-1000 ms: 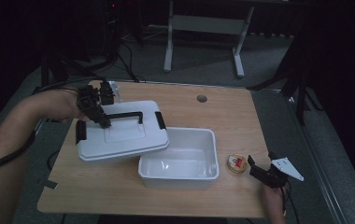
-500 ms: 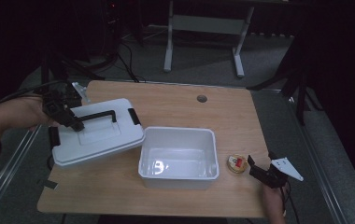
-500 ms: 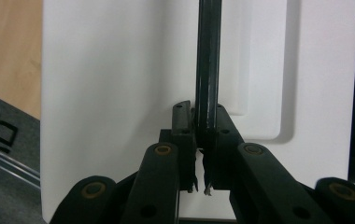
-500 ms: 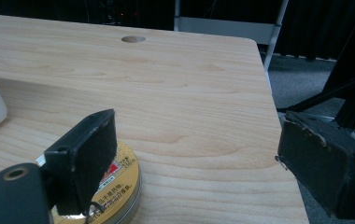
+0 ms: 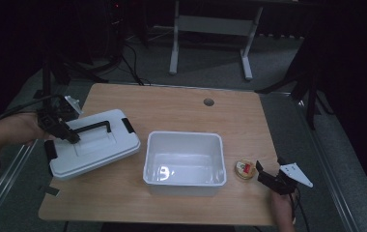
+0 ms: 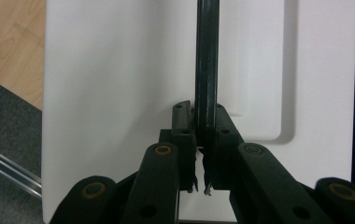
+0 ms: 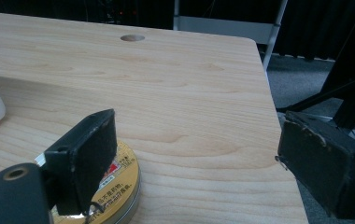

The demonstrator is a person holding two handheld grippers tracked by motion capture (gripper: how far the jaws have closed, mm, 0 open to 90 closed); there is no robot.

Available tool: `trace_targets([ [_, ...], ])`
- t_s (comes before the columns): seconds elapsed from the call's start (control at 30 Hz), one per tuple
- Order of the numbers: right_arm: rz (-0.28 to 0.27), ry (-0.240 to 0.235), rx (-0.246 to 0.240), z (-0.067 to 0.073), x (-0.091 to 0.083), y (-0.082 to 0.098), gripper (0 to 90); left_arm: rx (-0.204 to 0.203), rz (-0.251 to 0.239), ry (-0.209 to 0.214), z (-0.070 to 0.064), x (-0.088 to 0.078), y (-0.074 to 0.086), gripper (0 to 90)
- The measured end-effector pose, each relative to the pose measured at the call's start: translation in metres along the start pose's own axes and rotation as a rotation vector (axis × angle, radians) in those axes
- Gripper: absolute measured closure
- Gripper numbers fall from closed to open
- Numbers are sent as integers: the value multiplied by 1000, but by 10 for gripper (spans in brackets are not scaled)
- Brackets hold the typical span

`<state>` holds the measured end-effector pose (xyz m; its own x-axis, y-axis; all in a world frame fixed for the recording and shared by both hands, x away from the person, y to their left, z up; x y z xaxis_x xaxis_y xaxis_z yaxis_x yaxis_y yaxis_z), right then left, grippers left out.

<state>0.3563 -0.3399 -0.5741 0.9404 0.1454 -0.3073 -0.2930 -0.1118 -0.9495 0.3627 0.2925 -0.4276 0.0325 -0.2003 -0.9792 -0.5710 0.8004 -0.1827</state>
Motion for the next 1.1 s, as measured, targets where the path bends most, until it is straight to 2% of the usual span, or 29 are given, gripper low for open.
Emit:
trace_targets([
  [0.13,0,-1,-2,0,0,0,115,-23,-10,11,7,19,1,833],
  [0.3,0,-2,-4,1,0,0,115,-42,-37,4,16,37,-1,833],
  [0.43,1,-3,-4,1,0,0,115,-35,-56,7,19,50,-2,833],
  [0.57,0,-3,-4,1,0,0,115,-52,-52,15,21,63,-3,833],
  [0.6,0,-4,-4,1,0,0,115,-39,-51,8,22,66,-3,833],
  [0.67,0,-4,-4,1,0,0,115,-48,-55,4,23,69,-3,833],
  [0.8,1,-5,-3,1,0,0,115,-50,-43,23,23,86,-4,833],
  [0.83,1,-5,-3,1,0,0,115,-50,-43,23,23,86,-4,833],
  [0.9,1,-5,-5,1,0,0,115,-55,-31,40,23,98,-4,833],
  [0.97,0,-5,-5,1,0,0,115,-50,-30,50,22,104,-3,833],
  [1.1,0,-6,-8,1,0,0,115,-64,-38,83,22,113,-1,832],
])
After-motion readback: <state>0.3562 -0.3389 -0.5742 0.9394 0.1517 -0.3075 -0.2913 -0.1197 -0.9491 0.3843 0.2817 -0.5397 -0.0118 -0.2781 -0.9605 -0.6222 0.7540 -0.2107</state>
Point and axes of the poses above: each handheld gripper's, and its own axes: x roughly forward along the jaws, y roughly out of its underside, z roughly to its left, the point moved 7 cm from there along x, roughly forward along the jaws, and after that the axes turned 4 degrees about y, right-handed, at the moved point
